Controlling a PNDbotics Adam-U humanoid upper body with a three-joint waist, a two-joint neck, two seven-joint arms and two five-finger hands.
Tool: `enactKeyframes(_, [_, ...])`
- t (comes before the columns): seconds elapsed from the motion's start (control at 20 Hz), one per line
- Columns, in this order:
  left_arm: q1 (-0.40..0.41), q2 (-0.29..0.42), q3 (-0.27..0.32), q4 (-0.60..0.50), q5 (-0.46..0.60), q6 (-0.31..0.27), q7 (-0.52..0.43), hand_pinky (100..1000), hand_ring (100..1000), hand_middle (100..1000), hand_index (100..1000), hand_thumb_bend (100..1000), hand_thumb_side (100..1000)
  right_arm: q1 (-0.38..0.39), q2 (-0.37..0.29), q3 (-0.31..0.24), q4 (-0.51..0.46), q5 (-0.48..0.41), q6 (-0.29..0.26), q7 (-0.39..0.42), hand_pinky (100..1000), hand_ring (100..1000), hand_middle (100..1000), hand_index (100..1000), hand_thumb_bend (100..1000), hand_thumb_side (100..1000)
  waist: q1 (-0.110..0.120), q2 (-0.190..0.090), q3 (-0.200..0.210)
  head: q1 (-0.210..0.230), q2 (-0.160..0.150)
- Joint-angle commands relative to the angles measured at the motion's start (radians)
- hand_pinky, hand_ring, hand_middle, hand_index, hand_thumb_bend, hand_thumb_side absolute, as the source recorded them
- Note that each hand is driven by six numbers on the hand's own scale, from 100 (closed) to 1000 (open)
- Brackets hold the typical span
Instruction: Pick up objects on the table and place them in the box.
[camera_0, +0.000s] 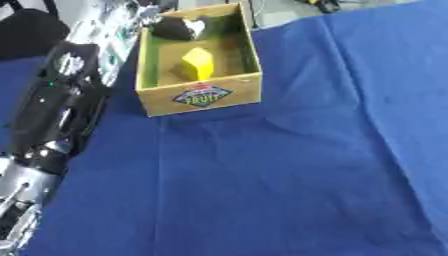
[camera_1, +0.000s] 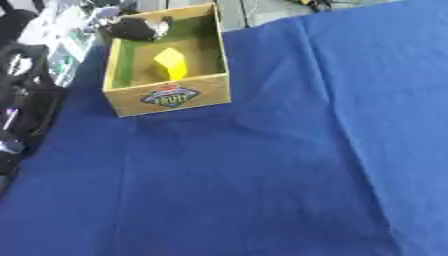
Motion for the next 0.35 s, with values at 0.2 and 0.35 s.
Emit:
enactKeyframes(0.2, [0.117, 0.086, -0.007, -0.387, 0.300, 0.100, -0.087, 422, 649, 639, 853, 100, 695, -0.006, -0.024, -0.014, -0.019, -0.014, 0.004, -0.007, 641, 670, 541, 827, 100, 660, -0.022, -0.037, 0.029, -0.020, 0.031])
enactKeyframes(0.35, [0.201, 0.105, 0.000, -0.529, 0.398, 0.152, -0.116, 397, 609, 592, 794, 100, 680, -0.008, -0.023, -0.018, -0.019, -0.018, 0.002, -0.010, 640, 670, 543, 826, 100, 661, -0.033, -0.041, 0.041, -0.027, 0.040])
